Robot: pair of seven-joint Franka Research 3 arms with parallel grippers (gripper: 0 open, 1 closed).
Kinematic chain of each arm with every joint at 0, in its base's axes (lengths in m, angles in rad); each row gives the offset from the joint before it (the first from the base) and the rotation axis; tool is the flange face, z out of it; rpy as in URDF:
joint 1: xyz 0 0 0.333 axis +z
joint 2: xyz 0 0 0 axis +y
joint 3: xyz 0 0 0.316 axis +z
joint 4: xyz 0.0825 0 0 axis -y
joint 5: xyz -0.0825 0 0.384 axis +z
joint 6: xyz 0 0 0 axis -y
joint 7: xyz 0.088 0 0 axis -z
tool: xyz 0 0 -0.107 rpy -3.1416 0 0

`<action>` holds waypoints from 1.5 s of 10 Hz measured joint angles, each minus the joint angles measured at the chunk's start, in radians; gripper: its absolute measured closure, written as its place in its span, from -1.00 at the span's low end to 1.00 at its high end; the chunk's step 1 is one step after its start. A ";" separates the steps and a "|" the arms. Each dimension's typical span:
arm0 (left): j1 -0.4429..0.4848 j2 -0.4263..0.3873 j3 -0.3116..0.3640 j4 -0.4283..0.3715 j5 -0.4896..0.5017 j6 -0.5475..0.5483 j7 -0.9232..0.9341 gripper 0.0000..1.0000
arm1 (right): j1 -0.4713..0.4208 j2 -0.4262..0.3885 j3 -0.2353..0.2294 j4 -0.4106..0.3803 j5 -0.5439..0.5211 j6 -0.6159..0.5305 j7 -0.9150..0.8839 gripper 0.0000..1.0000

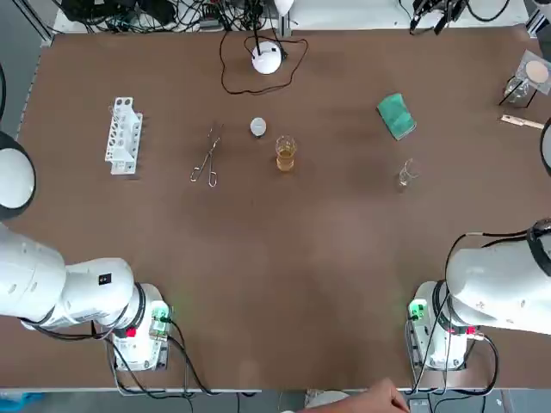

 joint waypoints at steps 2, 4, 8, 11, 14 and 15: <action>0.000 0.000 0.000 0.000 0.000 0.000 0.000 -1.00 | 0.011 0.000 0.000 0.031 -0.011 -0.011 0.013 -1.00; 0.000 0.000 0.000 0.000 0.000 0.000 0.000 -1.00 | 0.011 0.000 -0.005 0.042 -0.012 -0.021 0.013 -1.00; 0.004 0.000 0.001 0.000 0.000 -0.001 0.000 -1.00 | 0.281 0.000 -0.332 0.098 -0.028 -0.061 0.014 -1.00; 0.004 0.000 0.001 0.000 0.000 -0.001 0.000 -1.00 | 0.415 -0.001 -0.509 0.209 -0.038 -0.178 0.014 -1.00; 0.001 0.000 0.000 0.000 0.000 -0.002 0.000 -1.00 | 0.394 -0.002 -0.531 0.254 -0.073 -0.272 0.014 -1.00; 0.002 0.000 0.000 0.000 0.000 -0.002 0.000 -1.00 | 0.378 -0.002 -0.531 0.261 -0.074 -0.290 0.014 -1.00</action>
